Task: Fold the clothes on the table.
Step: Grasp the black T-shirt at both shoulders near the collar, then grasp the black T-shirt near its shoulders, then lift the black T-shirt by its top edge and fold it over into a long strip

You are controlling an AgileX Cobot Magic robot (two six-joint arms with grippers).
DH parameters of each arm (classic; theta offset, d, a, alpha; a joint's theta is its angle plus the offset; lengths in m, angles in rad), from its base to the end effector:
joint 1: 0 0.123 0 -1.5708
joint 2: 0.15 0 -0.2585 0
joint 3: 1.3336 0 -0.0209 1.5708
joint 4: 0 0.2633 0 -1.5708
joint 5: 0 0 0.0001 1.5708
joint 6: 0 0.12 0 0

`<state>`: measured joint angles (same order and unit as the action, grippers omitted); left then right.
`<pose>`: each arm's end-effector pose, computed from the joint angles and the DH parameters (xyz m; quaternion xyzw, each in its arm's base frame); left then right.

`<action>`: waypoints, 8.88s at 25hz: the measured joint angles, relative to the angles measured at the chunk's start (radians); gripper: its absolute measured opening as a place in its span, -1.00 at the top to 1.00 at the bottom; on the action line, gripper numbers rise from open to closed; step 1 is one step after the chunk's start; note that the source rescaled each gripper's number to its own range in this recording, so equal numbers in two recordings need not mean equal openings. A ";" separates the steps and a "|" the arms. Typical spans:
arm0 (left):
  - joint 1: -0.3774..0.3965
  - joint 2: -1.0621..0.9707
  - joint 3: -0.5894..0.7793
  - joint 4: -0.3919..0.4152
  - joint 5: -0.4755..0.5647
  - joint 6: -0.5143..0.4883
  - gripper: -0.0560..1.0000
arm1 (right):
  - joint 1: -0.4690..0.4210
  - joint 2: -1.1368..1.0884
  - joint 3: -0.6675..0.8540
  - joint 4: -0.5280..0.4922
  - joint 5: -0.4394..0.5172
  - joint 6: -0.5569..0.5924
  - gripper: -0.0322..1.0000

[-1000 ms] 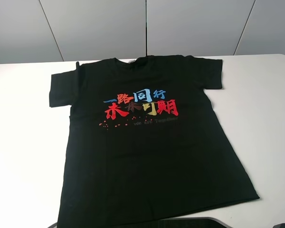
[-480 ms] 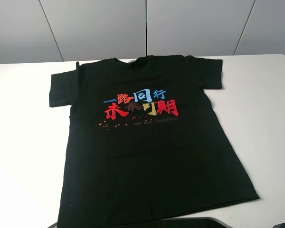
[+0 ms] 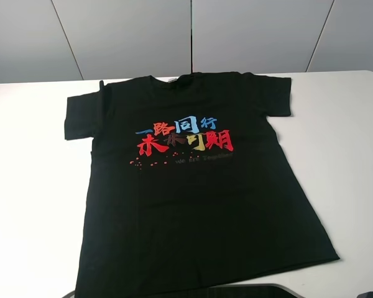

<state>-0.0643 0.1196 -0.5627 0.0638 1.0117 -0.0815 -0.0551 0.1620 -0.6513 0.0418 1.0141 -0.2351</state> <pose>0.0739 0.0017 0.2876 -0.0069 0.8548 -0.0059 0.5188 0.0721 0.0003 0.3125 -0.0760 0.8401 -0.0569 0.5340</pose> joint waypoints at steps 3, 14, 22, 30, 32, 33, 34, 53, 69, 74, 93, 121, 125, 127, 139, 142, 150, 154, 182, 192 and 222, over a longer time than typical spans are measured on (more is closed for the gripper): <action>0.000 0.127 -0.034 0.000 -0.076 0.071 -0.99 | 0.080 0.122 -0.092 -0.126 -0.005 -0.010 -1.00; 0.000 0.653 -0.173 -0.064 -0.263 0.433 -0.99 | 0.534 0.694 -0.330 -0.784 0.140 -0.018 -0.97; -0.016 0.919 -0.230 -0.264 -0.292 0.666 -0.99 | 0.799 0.991 -0.330 -0.926 0.119 -0.012 -0.74; -0.133 1.113 -0.298 -0.297 -0.315 0.742 -0.99 | 0.821 1.161 -0.330 -0.868 0.003 -0.012 -0.63; -0.146 1.151 -0.315 -0.297 -0.320 0.744 -0.99 | 0.821 1.208 -0.330 -0.846 -0.025 -0.012 -0.63; -0.150 1.170 -0.323 -0.297 -0.321 0.748 -0.99 | 0.819 1.233 -0.330 -0.825 -0.038 -0.012 -0.63; -0.150 1.189 -0.328 -0.297 -0.321 0.754 -0.99 | 0.811 1.258 -0.330 -0.800 -0.058 -0.012 -0.63; -0.202 1.467 -0.349 -0.233 -0.303 0.846 -0.99 | 0.725 1.634 -0.475 -0.346 -0.195 -0.198 -0.50; -0.204 1.469 -0.354 -0.191 -0.371 0.885 -0.99 | 0.377 1.707 -0.598 0.025 -0.154 -0.525 -0.48; -0.204 1.515 -0.354 -0.189 -0.374 0.895 -0.91 | 0.377 1.794 -0.612 0.023 -0.145 -0.562 -0.38; -0.333 1.822 -0.549 -0.040 -0.351 0.869 -0.69 | 0.375 1.929 -0.656 -0.140 -0.294 -0.680 -0.37; -0.333 1.926 -0.570 -0.017 -0.365 0.869 -0.69 | 0.375 1.989 -0.662 -0.130 -0.254 -0.826 -0.37; -0.333 1.927 -0.570 -0.015 -0.380 0.869 -0.69 | 0.375 1.994 -0.663 -0.132 -0.254 -0.827 -0.37; -0.333 1.927 -0.570 -0.015 -0.388 0.869 -0.69 | 0.375 1.994 -0.663 -0.132 -0.254 -0.827 -0.36; -0.333 1.951 -0.587 -0.015 -0.373 0.869 -0.69 | 0.375 1.996 -0.665 -0.126 -0.241 -0.829 -0.21; -0.333 1.955 -0.589 -0.021 -0.358 0.869 -0.52 | 0.375 1.996 -0.665 -0.122 -0.236 -0.829 -0.15; -0.336 1.957 -0.589 -0.029 -0.327 0.851 0.84 | 0.375 2.000 -0.665 -0.080 -0.234 -0.831 0.70; -0.336 1.957 -0.589 -0.009 -0.333 0.846 0.88 | 0.375 2.000 -0.665 -0.076 -0.259 -0.824 0.93; -0.336 1.707 -0.639 0.164 -0.479 0.688 0.89 | 0.375 1.645 -0.660 -0.050 -0.354 -0.702 0.94; -0.336 1.636 -0.852 0.396 -0.509 0.512 0.89 | 0.375 1.496 -0.660 -0.235 -0.591 -0.605 0.94; -0.398 1.641 -0.666 -0.005 0.204 0.726 0.89 | 0.375 1.456 -0.399 0.238 0.108 -0.495 0.94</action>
<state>-0.4622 1.7608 -1.2285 0.0586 1.2158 0.6445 0.3204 1.6180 -1.0504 0.2800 1.1220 -0.7300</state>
